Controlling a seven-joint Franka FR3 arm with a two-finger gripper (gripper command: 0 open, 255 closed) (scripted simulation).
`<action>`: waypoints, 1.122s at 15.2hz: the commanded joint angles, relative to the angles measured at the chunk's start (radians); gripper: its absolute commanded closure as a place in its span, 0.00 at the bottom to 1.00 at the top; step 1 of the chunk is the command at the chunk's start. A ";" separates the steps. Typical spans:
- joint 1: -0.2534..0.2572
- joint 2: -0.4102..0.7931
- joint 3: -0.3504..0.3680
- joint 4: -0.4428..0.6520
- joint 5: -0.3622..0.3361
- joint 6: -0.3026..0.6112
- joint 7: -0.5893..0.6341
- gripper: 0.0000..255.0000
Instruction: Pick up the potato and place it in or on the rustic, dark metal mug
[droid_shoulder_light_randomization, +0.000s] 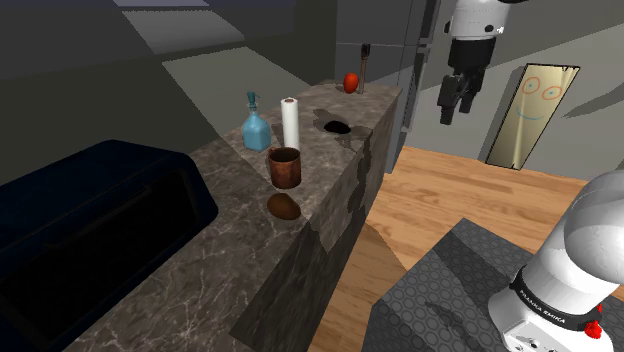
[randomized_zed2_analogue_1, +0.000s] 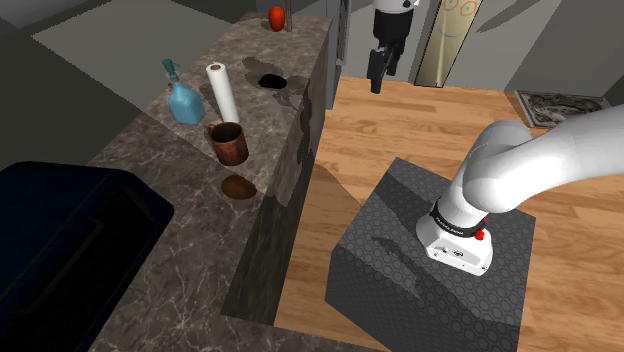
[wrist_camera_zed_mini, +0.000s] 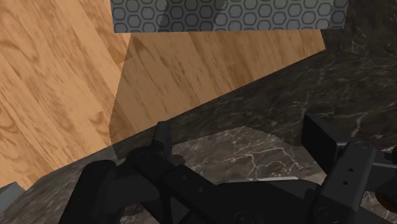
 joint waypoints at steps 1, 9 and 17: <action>0.000 0.000 0.000 0.000 0.000 0.000 0.000 0.00; 0.072 0.090 0.082 -0.110 0.087 0.278 0.074 0.00; 0.141 0.264 0.171 -0.137 0.149 0.564 0.141 0.00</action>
